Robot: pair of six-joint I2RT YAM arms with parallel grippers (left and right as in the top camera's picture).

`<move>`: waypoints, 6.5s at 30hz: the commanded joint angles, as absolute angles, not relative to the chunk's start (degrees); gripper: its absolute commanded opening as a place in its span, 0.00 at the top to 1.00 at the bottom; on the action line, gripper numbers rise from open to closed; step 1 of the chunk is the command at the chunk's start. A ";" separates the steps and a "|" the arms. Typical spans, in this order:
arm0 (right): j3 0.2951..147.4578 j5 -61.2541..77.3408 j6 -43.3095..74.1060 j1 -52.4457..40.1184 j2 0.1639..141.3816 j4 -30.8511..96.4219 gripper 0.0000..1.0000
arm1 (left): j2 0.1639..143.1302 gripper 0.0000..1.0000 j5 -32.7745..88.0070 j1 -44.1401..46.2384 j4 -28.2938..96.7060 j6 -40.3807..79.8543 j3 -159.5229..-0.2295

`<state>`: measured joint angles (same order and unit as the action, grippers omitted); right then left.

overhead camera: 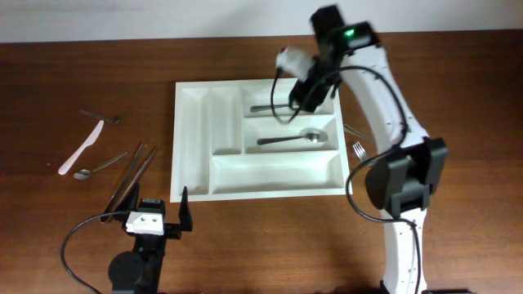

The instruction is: Pack container

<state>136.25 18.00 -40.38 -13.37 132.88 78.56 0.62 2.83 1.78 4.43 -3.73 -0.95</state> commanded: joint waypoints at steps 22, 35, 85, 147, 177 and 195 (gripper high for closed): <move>125.56 11.09 0.58 17.39 131.85 86.83 0.15 | 0.30 0.01 3.25 1.43 4.27 -4.82 -0.49; 125.56 7.66 3.70 17.65 131.85 80.64 0.14 | 0.30 0.01 3.25 1.43 4.27 -4.82 -0.49; 61.63 37.08 10.37 32.21 106.52 27.90 0.18 | 0.30 0.01 3.25 1.43 4.27 -4.82 -0.49; 69.36 42.35 14.09 36.01 110.78 23.33 0.96 | 0.78 0.01 3.25 1.43 4.27 -4.82 -0.49; 80.90 44.64 8.62 34.72 110.30 32.60 0.96 | 0.78 0.01 3.25 1.43 4.27 -4.82 -0.49; 86.65 45.89 8.36 28.40 110.30 35.48 0.96 | 0.78 0.01 3.25 1.43 4.27 -4.82 -0.49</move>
<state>83.79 44.10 9.02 30.44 110.85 34.79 0.64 2.85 1.78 4.43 -3.73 -0.95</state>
